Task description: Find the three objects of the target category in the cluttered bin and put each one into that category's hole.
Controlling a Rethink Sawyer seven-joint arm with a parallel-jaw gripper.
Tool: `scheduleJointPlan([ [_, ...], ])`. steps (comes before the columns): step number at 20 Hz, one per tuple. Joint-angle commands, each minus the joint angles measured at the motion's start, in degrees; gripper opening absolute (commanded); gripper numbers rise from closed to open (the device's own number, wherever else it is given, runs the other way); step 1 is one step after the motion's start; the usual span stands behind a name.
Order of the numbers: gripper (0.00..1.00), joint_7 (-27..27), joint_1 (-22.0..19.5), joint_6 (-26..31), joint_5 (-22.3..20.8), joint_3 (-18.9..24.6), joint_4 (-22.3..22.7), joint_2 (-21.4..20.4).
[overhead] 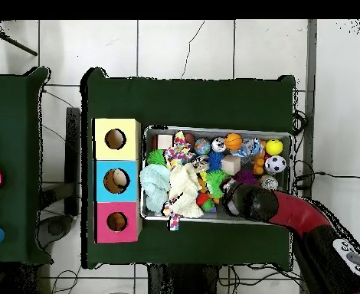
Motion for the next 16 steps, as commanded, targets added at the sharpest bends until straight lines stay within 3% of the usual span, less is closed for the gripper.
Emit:
scheduleJointPlan([
  [1,0.00,-7.41,-0.75,3.05,-1.24,6.95,3.91,2.05],
  [8,0.00,-5.22,-1.01,-3.56,-3.47,7.87,4.13,2.06],
  [14,0.00,-2.94,2.36,-4.69,-5.74,4.55,3.05,-1.39],
  [16,0.00,-2.22,4.29,-4.17,-6.87,2.64,2.64,-4.43],
])
